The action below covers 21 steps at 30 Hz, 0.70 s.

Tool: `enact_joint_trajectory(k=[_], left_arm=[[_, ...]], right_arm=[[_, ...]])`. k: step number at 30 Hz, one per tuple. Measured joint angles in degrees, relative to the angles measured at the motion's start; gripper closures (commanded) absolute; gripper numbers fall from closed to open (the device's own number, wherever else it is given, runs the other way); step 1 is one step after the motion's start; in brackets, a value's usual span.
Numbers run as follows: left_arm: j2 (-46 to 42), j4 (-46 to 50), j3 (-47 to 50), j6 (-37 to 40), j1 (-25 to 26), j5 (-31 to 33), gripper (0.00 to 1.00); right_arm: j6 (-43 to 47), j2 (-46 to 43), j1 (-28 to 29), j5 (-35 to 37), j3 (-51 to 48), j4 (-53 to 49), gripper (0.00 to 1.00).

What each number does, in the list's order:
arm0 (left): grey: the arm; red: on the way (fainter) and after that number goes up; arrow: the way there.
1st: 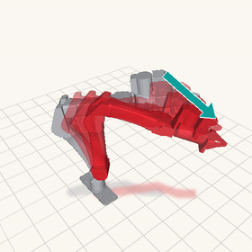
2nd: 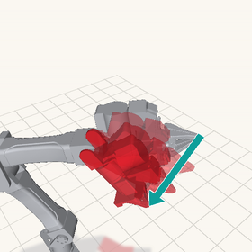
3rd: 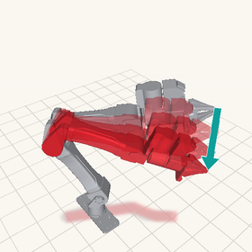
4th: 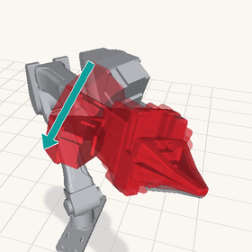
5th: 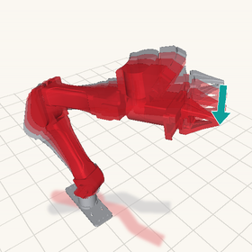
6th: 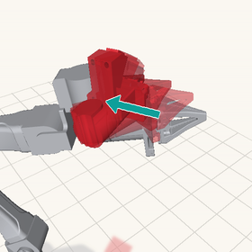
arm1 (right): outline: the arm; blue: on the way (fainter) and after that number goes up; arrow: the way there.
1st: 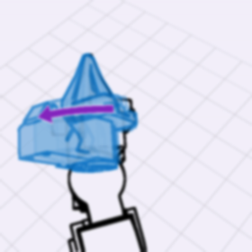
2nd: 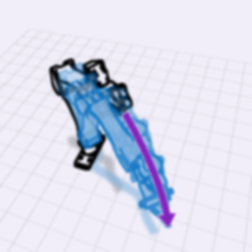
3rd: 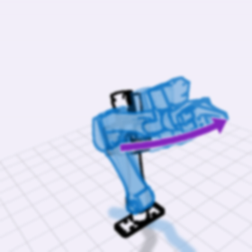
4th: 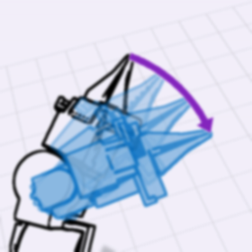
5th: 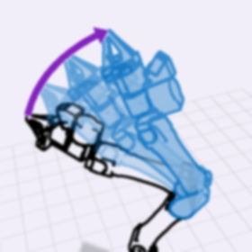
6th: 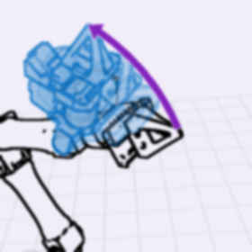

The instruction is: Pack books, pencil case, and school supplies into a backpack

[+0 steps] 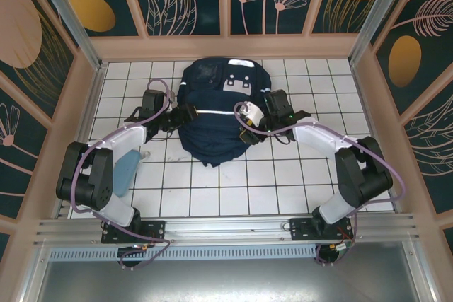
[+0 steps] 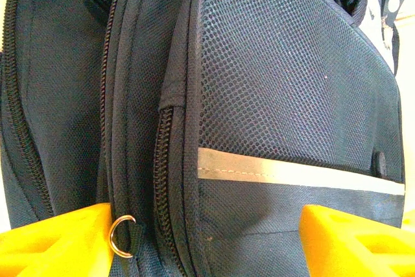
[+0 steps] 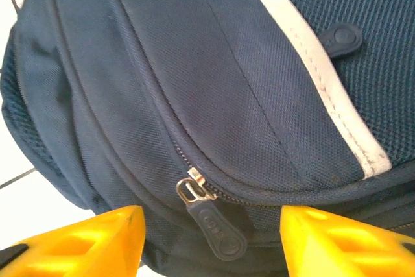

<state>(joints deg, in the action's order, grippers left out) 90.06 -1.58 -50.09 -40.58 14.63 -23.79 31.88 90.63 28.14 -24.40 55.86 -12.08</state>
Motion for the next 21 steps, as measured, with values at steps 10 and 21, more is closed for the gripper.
enact_joint_trajectory(k=[10, 21], left_arm=[[0.39, -0.79, 0.04, -0.20, -0.04, -1.05, 0.31], [0.44, -3.61, 1.86, -0.20, -1.33, -1.16, 0.44]], right_arm=[[-4.46, 1.09, 2.36, 2.01, 0.02, 0.31, 0.88], [-15.47, 1.44, 10.97, 9.92, 0.26, 2.64, 1.00]])
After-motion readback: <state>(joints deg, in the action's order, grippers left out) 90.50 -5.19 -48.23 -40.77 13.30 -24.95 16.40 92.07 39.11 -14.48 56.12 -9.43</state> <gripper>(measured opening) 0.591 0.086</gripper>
